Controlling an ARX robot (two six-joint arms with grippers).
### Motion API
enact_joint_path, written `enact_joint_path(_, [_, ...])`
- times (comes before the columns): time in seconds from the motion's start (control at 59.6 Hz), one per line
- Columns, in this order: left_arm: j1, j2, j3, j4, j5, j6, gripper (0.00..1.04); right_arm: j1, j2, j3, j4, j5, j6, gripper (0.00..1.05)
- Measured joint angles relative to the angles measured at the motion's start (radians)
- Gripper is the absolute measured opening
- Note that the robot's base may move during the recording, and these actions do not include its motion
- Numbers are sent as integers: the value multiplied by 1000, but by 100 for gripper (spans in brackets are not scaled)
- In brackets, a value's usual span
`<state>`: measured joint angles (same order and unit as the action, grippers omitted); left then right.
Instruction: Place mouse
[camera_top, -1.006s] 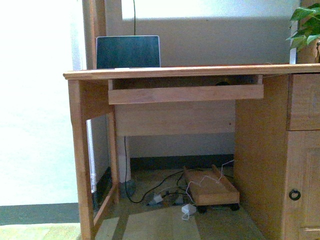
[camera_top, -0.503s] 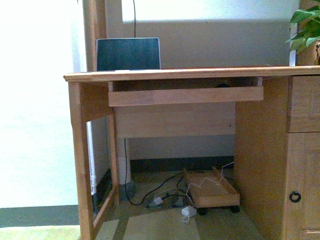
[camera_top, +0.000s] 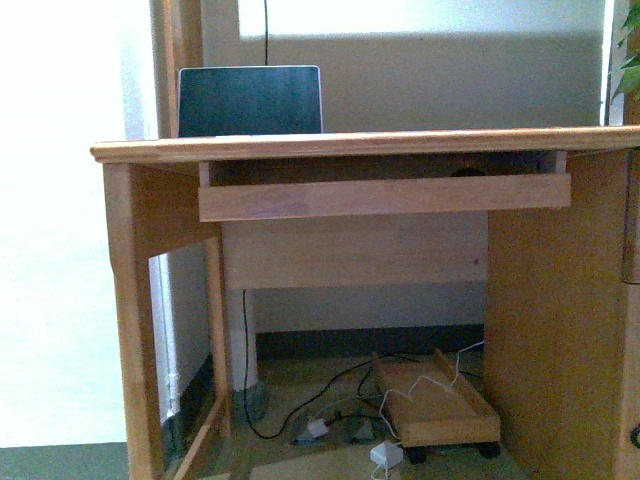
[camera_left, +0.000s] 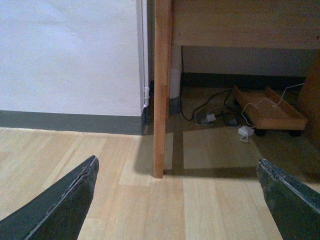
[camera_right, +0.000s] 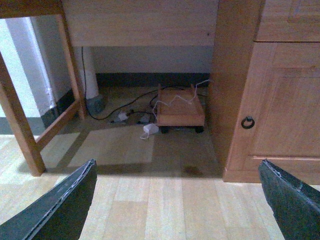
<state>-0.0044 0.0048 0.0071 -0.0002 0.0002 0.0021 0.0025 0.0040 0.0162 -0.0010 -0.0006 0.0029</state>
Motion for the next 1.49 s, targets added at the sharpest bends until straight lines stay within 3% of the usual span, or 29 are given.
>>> enact_joint_path(1.392, [0, 0, 0, 0, 1, 0, 97, 0, 0, 0, 0, 0, 0, 97])
enact_joint_path(1.493, [92, 193, 93, -145, 311, -38, 97, 0, 0, 0, 0, -1, 0, 97])
